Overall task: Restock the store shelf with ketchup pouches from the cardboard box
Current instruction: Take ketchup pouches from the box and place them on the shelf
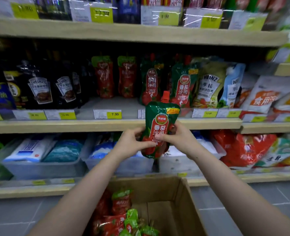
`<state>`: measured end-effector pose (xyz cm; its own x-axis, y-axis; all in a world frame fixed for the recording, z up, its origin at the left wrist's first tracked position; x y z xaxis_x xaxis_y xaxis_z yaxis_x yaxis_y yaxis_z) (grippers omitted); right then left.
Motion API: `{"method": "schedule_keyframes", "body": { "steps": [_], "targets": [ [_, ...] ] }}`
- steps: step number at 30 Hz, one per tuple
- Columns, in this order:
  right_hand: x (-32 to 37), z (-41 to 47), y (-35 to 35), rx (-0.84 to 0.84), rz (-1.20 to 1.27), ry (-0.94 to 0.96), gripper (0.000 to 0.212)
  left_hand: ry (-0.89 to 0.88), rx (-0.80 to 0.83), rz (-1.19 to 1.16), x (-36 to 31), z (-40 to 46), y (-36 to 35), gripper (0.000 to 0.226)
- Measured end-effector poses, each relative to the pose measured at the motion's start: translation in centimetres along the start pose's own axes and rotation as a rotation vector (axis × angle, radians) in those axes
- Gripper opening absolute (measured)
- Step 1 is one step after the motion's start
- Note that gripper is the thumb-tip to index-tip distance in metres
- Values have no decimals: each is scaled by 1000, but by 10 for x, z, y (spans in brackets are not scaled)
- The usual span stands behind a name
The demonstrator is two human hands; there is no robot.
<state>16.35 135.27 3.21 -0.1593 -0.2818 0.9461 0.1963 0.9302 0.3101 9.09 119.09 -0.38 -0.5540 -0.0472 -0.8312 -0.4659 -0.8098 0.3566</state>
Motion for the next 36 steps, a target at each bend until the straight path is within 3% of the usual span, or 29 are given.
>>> {"method": "schedule_keyframes", "body": {
  "steps": [4,7,12,17,22,26,36],
  "targets": [
    [59,17,24,-77,-35,129,57,-126,-69,66,-39,49,23,40],
    [92,30,33,-92,-65,223,43,-222,-145,211,-56,78,37,47],
    [105,59,31,-139,-39,296,45,-273,-246,203,-56,106,43,41],
    [75,87,21,-169,-11,202,45,-206,-189,251,-25,113,33,33],
    [60,102,13,-291,-70,95,57,-61,-118,326,-8,124,31,52],
    [60,110,8,-355,-164,73,53,10,-54,315,3,131,34,45],
    [54,105,7,-358,-171,79,54,16,-32,476,5,128,30,62]
  ]
}}
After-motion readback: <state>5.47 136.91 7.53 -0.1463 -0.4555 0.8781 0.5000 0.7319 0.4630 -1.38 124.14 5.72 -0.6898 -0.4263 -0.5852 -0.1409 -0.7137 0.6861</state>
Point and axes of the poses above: each hand's wrist, its own z-axis towards the middle knuckle, its own y-axis out of the back of the hand, x = y × z, the point moved 1 cm from there along z, towards the middle knuckle, and after that the axes turned 15 degrees about -y, right-handed, at the moved point
